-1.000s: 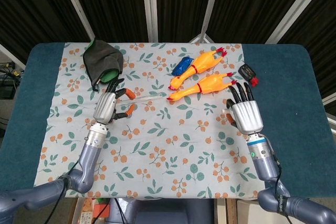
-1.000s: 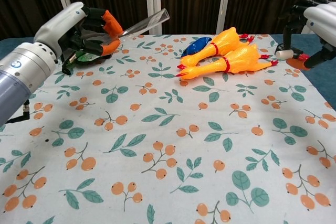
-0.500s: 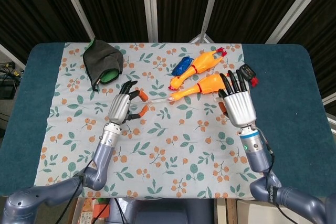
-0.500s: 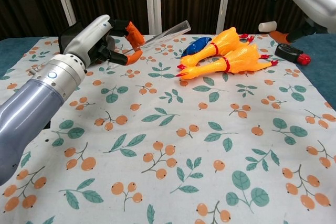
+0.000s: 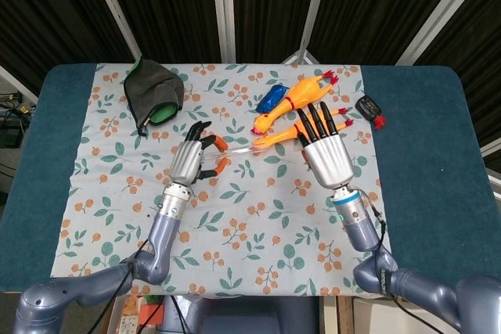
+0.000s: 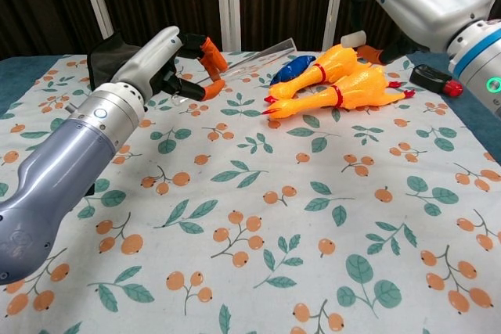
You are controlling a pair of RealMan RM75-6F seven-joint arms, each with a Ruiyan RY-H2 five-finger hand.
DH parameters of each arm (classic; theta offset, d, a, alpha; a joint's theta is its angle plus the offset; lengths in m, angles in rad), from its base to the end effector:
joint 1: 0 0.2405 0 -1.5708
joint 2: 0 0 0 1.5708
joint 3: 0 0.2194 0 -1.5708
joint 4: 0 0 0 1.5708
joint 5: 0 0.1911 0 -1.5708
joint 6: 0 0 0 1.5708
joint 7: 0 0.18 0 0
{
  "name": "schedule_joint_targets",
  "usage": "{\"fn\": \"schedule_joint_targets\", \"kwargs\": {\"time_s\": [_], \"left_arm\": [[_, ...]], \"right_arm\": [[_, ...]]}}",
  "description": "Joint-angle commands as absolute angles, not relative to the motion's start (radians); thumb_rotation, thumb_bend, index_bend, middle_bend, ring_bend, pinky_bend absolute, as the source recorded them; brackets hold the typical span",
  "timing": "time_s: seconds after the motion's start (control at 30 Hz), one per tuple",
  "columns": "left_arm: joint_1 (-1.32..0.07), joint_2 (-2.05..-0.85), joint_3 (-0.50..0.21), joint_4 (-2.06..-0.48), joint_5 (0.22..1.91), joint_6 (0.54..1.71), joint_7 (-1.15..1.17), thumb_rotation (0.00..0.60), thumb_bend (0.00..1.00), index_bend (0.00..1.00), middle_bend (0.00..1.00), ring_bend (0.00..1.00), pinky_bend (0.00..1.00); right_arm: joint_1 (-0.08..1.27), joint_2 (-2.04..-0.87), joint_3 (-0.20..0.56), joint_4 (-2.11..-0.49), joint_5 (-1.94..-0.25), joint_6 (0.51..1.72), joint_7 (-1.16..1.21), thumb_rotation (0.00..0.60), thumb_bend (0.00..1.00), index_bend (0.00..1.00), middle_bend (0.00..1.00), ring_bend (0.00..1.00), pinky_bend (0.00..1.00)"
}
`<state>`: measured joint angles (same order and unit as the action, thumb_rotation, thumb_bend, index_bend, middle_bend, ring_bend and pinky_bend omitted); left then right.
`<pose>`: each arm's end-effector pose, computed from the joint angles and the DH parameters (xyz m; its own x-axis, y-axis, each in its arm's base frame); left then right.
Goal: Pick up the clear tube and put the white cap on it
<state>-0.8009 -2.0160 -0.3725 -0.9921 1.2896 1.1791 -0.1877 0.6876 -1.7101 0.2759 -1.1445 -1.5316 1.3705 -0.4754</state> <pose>-0.0580 0.3742 -0.0409 -0.1590 0.0984 0.9824 0.9313 -0.3154 0.1823 -0.0858 -0.3617 0.0495 0.5351 0.4111 0.7380 -0.6616 -0.3393 0.6687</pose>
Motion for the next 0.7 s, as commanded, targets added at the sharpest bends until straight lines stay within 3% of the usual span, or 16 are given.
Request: {"fn": "schedule_joint_targets", "kwargs": {"time_s": [0.03, 0.7], "left_arm": [[-0.801, -2.020, -0.381, -1.004, 1.275, 1.178, -0.176, 0.600, 0.67, 0.60, 0.64, 0.11, 0.00], [-0.782, -2.051, -0.412, -1.081, 1.186, 1.195, -0.060, 0.600, 0.66, 0.60, 0.64, 0.11, 0.00]], "right_arm": [[0.702, -1.736, 0.277, -1.120, -1.528, 1.368, -0.481, 0.600, 0.38, 0.60, 0.18, 0.05, 0.00], [0.745, -1.795, 0.326, -1.046, -1.476, 1.387, -0.482, 0.600, 0.38, 0.60, 0.18, 0.05, 0.00]]}}
